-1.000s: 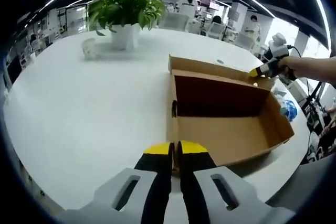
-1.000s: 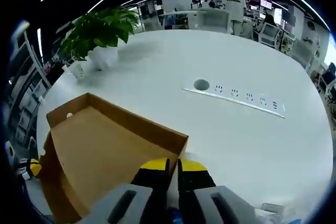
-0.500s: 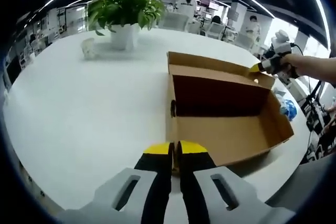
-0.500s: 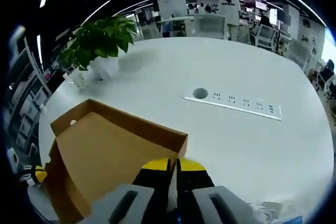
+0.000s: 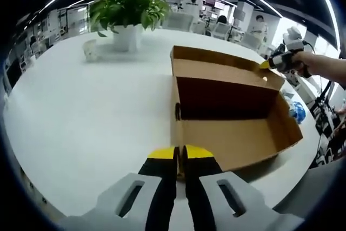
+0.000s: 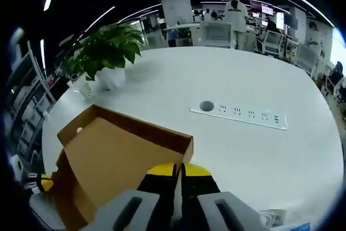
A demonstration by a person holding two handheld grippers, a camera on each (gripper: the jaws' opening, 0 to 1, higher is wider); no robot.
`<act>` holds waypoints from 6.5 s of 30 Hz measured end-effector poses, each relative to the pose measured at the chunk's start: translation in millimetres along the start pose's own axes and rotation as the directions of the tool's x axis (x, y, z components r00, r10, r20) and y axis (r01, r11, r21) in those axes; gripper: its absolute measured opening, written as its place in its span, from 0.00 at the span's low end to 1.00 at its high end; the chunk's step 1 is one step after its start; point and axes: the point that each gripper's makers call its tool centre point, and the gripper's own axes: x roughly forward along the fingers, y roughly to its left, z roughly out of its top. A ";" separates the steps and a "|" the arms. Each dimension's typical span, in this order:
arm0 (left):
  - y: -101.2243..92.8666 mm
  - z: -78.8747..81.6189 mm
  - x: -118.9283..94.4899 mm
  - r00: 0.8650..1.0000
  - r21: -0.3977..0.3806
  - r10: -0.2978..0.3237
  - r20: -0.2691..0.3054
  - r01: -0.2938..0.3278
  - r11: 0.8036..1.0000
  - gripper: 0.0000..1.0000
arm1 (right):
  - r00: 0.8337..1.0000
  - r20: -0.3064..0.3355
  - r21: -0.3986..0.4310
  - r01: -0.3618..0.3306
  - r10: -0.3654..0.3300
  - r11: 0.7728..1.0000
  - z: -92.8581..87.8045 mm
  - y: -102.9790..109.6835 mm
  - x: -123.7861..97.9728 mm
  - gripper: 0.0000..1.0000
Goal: Operate the shoe box by opening the lid, removing the specified soft item, and placing it in the target area until the item is outside and the box remains undamaged.
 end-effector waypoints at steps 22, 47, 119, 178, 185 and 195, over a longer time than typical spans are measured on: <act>0.3 0.2 1.0 1.000 -0.008 -0.005 -0.006 0.005 1.000 0.02 | 0.996 0.084 -0.061 -0.013 0.018 0.998 28.4 14.0 -22.0 0.00; -2.9 -0.4 1.5 1.000 0.003 -0.020 -0.005 0.020 1.000 0.03 | 0.983 0.177 -0.114 -0.026 0.046 0.993 41.9 33.9 -58.9 0.00; -12.2 -0.4 -6.3 0.999 0.071 -0.050 0.012 0.049 0.996 0.04 | 0.952 0.293 -0.134 -0.051 0.089 0.990 16.6 54.6 -114.6 0.00; -9.8 -0.9 -6.0 0.999 0.069 -0.048 0.017 0.046 0.997 0.04 | 0.922 0.371 -0.167 -0.048 0.108 0.985 -24.3 72.3 -142.2 0.00; -9.9 -0.5 -5.9 0.999 0.065 -0.047 0.020 0.045 0.997 0.04 | 0.921 0.374 -0.199 -0.034 0.108 0.979 -33.4 75.1 -144.8 0.00; -10.3 0.3 -5.8 0.998 0.049 -0.047 0.029 0.045 0.998 0.04 | 0.923 0.368 -0.214 -0.034 0.113 0.976 -44.1 77.1 -147.8 0.00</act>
